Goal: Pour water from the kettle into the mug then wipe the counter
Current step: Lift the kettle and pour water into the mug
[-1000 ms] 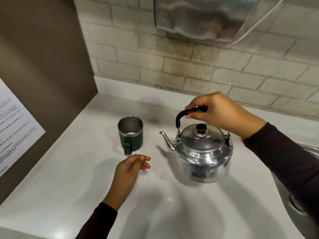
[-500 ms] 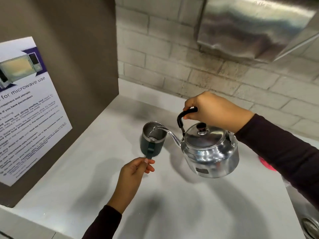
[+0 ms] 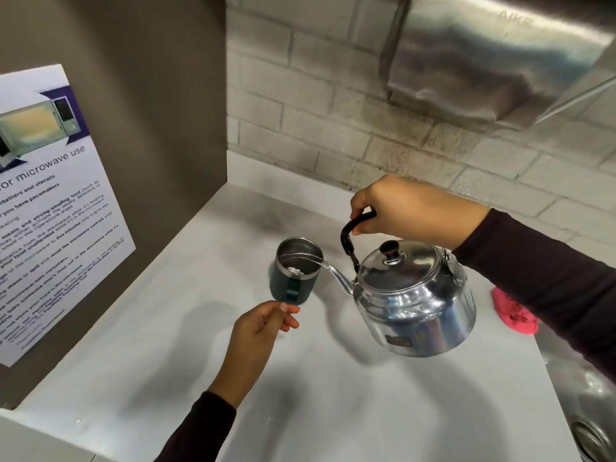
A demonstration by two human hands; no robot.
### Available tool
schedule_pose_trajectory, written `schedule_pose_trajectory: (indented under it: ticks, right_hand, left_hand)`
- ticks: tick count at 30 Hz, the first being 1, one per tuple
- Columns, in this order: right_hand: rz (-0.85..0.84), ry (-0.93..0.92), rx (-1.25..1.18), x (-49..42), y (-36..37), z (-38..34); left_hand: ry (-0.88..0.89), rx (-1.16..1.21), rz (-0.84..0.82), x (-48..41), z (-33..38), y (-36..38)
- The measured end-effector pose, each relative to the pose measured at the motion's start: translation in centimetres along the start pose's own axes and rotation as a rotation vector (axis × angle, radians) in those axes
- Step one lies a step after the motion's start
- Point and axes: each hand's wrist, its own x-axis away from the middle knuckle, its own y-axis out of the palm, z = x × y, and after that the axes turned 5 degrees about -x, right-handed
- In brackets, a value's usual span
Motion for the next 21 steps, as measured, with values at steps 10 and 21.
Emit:
schedule_pose_trajectory:
  ticks: [10, 21]
  right_hand:
    - [-0.046, -0.025, 0.003, 0.05, -0.22, -0.52]
    - [-0.086, -0.022, 0.022, -0.35, -1.09, -0.84]
  left_hand:
    - [0.004, -0.006, -0.009, -0.15, 0.35, 0.22]
    - [-0.005, -0.002, -0.013, -0.43, 0.06, 0.23]
